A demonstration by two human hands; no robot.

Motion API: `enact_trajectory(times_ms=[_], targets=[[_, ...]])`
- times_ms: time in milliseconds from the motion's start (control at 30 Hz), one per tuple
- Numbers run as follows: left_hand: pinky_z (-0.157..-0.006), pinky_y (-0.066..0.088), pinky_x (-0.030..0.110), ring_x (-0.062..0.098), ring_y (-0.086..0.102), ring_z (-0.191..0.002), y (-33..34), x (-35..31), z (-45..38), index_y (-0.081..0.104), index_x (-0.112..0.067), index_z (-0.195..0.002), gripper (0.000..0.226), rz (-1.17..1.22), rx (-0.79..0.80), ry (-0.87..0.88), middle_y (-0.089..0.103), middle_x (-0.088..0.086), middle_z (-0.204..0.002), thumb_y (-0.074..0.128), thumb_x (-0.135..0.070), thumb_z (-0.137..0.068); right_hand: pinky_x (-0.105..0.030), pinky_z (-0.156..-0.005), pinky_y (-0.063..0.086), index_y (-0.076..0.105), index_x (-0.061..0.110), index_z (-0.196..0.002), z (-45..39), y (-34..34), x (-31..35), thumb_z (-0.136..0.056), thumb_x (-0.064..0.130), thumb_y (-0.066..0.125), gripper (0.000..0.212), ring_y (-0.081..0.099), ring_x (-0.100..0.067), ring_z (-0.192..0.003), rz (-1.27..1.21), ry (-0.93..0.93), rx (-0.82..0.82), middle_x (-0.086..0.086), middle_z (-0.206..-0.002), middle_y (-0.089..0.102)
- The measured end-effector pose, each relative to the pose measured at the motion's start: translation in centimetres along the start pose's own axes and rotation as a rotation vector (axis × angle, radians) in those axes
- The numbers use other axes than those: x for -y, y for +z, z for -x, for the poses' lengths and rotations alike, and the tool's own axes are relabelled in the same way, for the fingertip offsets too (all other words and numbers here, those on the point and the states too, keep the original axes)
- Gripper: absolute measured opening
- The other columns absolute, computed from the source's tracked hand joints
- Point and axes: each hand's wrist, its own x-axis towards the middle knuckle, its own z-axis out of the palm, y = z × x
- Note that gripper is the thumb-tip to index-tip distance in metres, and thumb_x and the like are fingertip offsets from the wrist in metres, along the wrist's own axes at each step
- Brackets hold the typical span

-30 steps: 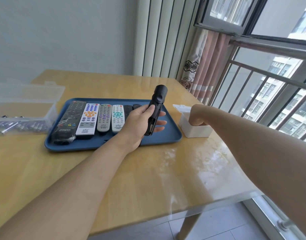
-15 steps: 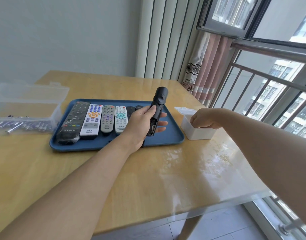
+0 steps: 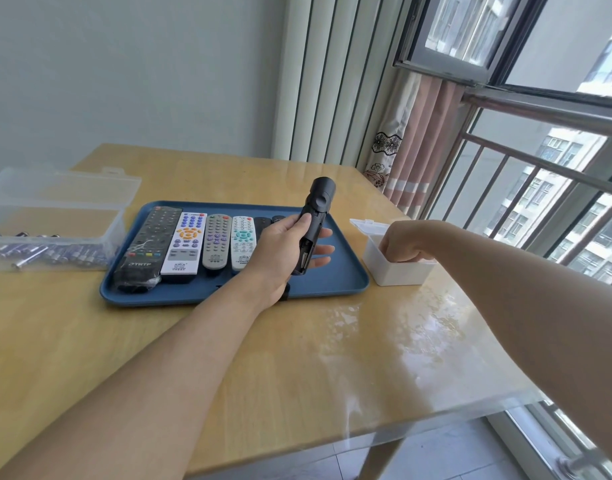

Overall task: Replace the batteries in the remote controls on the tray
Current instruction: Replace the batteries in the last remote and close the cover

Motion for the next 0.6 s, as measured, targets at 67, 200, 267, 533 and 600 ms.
enact_trajectory(times_ms=[67,200,267,533,600], targets=[[-0.084,0.063,0.042,0.029,0.073,-0.090,0.0,-0.1,0.1,0.065,-0.008,-0.123,0.028,0.005,-0.003,-0.003,0.075,0.015,-0.112,0.046,-0.023,-0.109,-0.033,-0.095,0.054,0.058,0.001,-0.124,-0.4,0.2,-0.1,-0.092,0.013,0.050,0.034,0.063,-0.030,-0.107,-0.034,0.034,-0.010,-0.017,-0.119,0.062],[-0.084,0.063,0.042,0.030,0.072,-0.088,0.1,-0.2,0.2,0.065,-0.007,-0.122,0.028,0.031,-0.009,-0.020,0.074,0.018,-0.113,0.046,-0.023,-0.109,-0.026,-0.085,0.054,0.054,0.001,-0.112,-0.9,-0.1,-0.6,-0.089,0.013,0.057,0.026,0.065,-0.023,-0.089,-0.116,0.072,0.031,-0.013,-0.102,0.062],[-0.085,0.062,0.042,0.029,0.072,-0.087,0.0,-0.3,0.3,0.065,-0.007,-0.122,0.029,0.043,-0.011,-0.029,0.074,0.019,-0.114,0.045,-0.023,-0.109,-0.023,-0.072,0.049,0.055,0.004,-0.101,-0.6,-0.2,-0.5,-0.090,0.015,0.054,0.015,0.058,-0.020,-0.072,0.014,0.064,0.013,-0.008,-0.086,0.058],[-0.087,0.061,0.044,0.029,0.073,-0.088,-0.2,-0.5,0.0,0.064,-0.006,-0.123,0.030,0.096,-0.045,-0.051,0.073,0.019,-0.115,0.044,-0.023,-0.109,-0.022,-0.052,0.042,0.060,0.001,-0.083,0.3,0.1,-1.0,-0.077,0.008,0.061,0.009,0.054,-0.022,-0.066,-0.088,-0.025,-0.147,-0.008,-0.080,0.058],[-0.086,0.061,0.043,0.028,0.074,-0.086,-0.3,-0.5,-0.1,0.063,-0.005,-0.123,0.029,0.110,-0.055,-0.055,0.074,0.018,-0.115,0.044,-0.022,-0.109,-0.026,-0.066,0.059,0.071,-0.002,-0.080,0.3,-0.7,-1.8,-0.070,0.001,0.073,0.011,0.069,-0.022,-0.069,-0.377,-0.042,-0.209,-0.007,-0.080,0.071]])
